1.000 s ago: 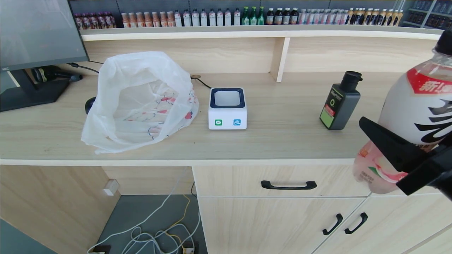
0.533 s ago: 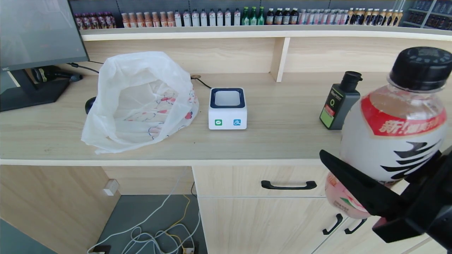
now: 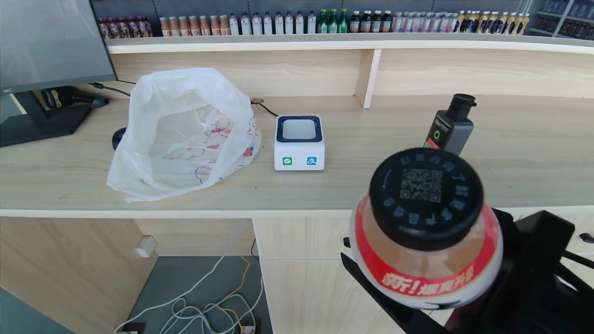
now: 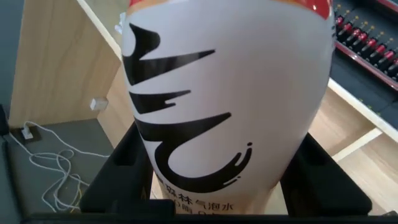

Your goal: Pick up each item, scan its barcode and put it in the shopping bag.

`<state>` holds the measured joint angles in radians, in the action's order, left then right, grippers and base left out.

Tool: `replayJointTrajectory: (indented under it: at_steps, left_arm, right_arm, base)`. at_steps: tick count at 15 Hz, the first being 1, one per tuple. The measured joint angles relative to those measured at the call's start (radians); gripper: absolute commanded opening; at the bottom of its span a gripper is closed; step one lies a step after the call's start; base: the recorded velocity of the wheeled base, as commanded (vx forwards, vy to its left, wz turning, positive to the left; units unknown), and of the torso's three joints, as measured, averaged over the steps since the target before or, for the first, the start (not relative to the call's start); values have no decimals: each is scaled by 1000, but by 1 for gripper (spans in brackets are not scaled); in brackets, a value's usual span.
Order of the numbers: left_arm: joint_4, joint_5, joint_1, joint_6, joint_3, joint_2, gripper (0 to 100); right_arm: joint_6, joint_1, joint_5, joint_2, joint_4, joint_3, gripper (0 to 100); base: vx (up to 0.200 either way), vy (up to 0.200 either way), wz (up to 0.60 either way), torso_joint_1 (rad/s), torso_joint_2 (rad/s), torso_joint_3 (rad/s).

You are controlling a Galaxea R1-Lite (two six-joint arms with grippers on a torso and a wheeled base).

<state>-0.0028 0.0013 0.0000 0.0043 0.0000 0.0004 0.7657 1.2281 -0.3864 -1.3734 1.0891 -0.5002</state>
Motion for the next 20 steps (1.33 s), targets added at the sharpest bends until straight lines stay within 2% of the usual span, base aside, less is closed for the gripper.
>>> replayJointTrajectory:
  at_steps: [5, 11, 13, 15, 20]
  left_arm:
    - [0, 0, 0, 0, 0, 0, 100]
    - [0, 0, 0, 0, 0, 0, 100]
    - [0, 0, 0, 0, 0, 0, 100]
    - [0, 0, 0, 0, 0, 0, 100]
    - [0, 0, 0, 0, 0, 0, 100]
  right_arm:
    - [150, 48, 116, -32, 0, 1, 0]
    - [249, 31, 183, -50, -3, -8, 0]
    - [269, 21, 241, -57, -2, 6, 0]
    - [331, 11, 294, -65, 0, 18, 0]
    - [531, -24, 315, -73, 5, 15, 0]
  base:
    - [0, 0, 0, 0, 0, 0]
    - [0, 0, 0, 0, 0, 0]
    - [0, 0, 0, 0, 0, 0]
    - [0, 0, 0, 0, 0, 0]
    - [0, 0, 0, 0, 0, 0]
